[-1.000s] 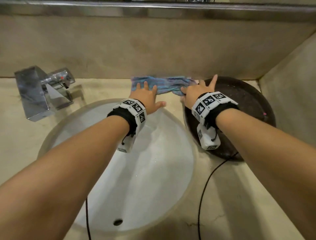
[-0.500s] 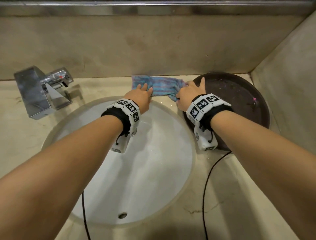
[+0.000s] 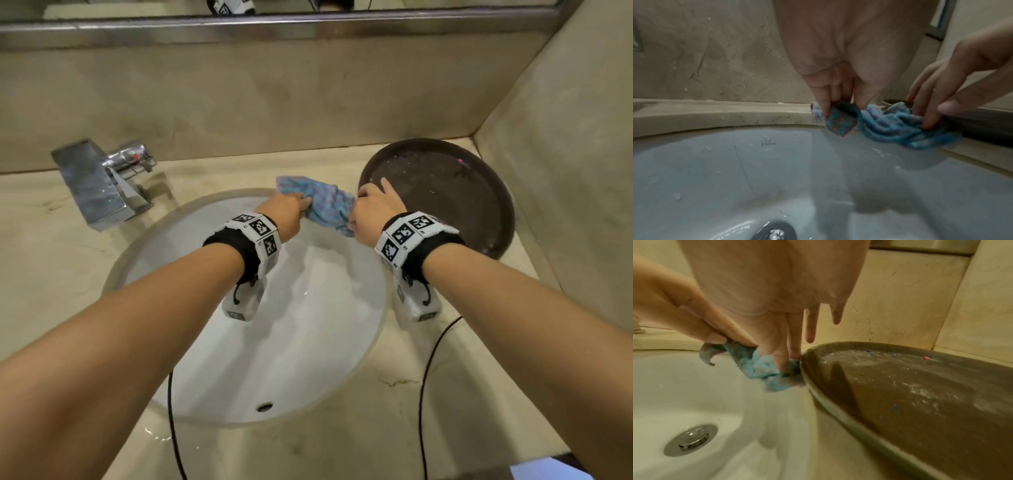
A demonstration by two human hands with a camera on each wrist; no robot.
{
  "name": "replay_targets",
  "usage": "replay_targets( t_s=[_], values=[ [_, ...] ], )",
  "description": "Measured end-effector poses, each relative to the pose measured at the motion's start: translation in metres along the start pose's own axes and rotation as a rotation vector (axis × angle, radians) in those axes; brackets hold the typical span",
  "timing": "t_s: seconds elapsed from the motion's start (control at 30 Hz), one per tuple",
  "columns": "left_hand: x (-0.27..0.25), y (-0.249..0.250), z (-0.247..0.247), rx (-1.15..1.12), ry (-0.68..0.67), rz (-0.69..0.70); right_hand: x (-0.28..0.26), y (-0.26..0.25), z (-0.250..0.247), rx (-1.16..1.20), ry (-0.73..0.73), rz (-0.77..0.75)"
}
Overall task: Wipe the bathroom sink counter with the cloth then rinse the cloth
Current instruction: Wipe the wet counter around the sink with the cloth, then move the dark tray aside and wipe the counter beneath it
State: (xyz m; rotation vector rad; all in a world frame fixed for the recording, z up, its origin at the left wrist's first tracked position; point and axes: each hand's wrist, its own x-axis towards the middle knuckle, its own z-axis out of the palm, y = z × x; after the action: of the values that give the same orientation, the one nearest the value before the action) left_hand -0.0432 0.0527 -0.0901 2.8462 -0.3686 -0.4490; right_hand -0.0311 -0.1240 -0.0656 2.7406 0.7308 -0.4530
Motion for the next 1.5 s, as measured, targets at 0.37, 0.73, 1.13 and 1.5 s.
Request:
replay_targets(
  t_s=[0.37, 0.73, 1.13, 1.5],
  values=[
    [-0.012, 0.066, -0.042, -0.516, 0.233, 0.119, -0.051, 0.028, 0.0, 0.961, 0.126, 0.279],
    [0.012, 0.137, -0.066, -0.969, 0.2, 0.14, -0.076, 0.085, -0.003, 1.326, 0.347, 0.449],
    [0.052, 0.114, 0.007, -0.745, 0.013, -0.627, -0.145, 0.173, 0.035, 0.673, 0.148, 0.863],
    [0.05, 0.115, 0.024, -1.051, 0.053, -0.669, -0.153, 0.154, 0.066, 0.622, -0.087, 0.917]
  ],
)
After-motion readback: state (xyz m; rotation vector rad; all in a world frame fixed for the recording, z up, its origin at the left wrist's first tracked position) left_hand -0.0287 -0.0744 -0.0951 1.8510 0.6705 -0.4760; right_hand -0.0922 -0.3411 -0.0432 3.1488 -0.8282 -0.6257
